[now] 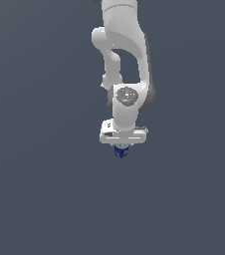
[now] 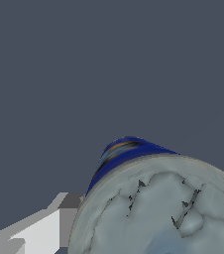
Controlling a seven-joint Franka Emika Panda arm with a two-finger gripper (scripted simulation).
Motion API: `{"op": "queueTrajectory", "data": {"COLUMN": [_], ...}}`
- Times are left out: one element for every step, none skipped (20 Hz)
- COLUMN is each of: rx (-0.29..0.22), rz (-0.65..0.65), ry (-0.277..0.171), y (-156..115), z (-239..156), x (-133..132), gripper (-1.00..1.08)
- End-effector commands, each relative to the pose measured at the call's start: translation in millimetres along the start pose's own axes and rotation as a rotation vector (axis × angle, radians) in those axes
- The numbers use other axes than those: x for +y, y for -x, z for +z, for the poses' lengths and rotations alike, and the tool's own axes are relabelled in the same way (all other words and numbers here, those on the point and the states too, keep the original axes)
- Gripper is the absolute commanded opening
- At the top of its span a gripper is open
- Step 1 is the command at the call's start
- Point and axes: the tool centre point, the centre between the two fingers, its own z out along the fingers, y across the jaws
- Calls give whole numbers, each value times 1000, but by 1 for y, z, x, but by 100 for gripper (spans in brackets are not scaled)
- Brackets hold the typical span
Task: Pick up the object and move it to a goal position.
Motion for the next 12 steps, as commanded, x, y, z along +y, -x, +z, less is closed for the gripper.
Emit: {"op": "queueTrajectory", "data": {"rx": [2,5,9,14,20,27,35,44,54,65,77,89], "rz": [-1,-2,-4,-6,-9,-13,-16,-21,-25,-30,-36,-42], "ry": [0,-1,-2,-2,-3,-5,-6,-8,-9,-11,-13,-15], "y": [-1,-1,-2,-3,-4,-6,-7,-9,-11,-13,-16,-18], "z": [-1,-2,-3,-4,-6,-9,-11,-14,-18,-21,-25,-29], "x": [1,2,3,4,6,9,11,14,18,21,25,29], "gripper": [-100,-100,-100,-100,-100,-100,-100,-100,-100,-100,-100,-100]}}
